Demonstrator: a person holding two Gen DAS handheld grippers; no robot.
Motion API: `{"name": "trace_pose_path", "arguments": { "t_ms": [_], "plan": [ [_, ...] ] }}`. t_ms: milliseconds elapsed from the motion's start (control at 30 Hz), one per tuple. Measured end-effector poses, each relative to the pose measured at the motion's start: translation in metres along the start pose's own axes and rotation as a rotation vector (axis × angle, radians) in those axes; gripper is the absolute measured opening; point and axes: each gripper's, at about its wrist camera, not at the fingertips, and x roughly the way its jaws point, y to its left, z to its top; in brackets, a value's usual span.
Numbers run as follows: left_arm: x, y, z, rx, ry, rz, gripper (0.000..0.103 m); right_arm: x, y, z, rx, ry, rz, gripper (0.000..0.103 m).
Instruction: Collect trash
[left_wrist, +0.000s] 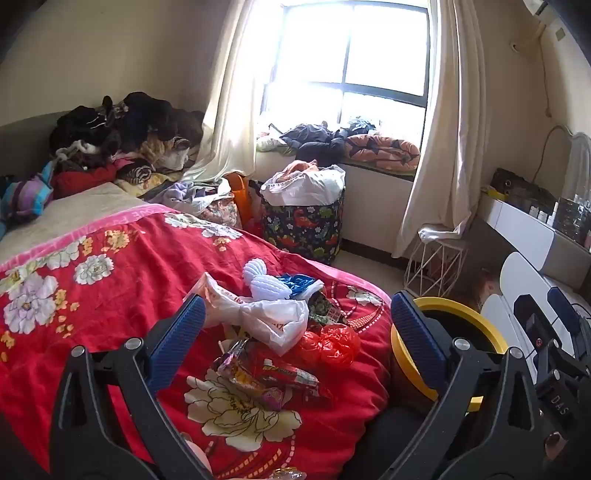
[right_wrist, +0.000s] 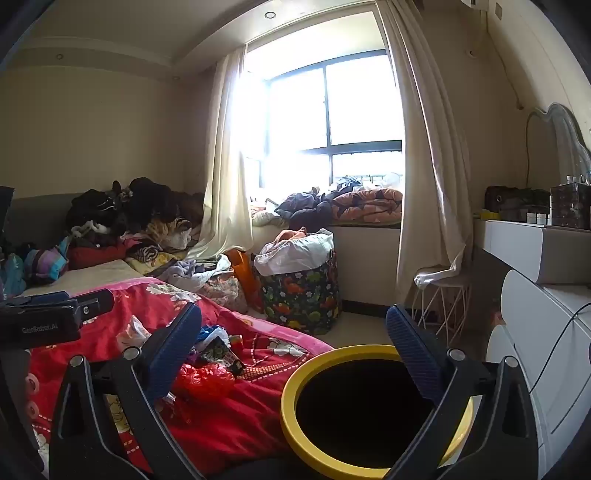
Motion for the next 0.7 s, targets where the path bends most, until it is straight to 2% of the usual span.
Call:
{"name": "trace_pose_path", "arguments": {
  "t_ms": [167,267,333,700],
  "plan": [
    [0.001,-0.001,0.000,0.001,0.008,0.003,0.092,0.010,0.000,0.002,0.008,0.007,-0.021,0.098],
    [0.000,-0.002,0.000,-0.001,0.008,0.003,0.092,-0.002,-0.002,-0.001,0.006,-0.022,-0.005,0.098],
    [0.000,0.000,0.000,0.000,0.008,-0.001,0.092,0.006,-0.003,0.005,0.013,0.016,-0.014,0.098],
    [0.000,0.000,0.000,0.001,0.008,-0.004,0.092,0.002,-0.003,0.005,0.014,0.022,-0.021,0.098]
  ]
}}
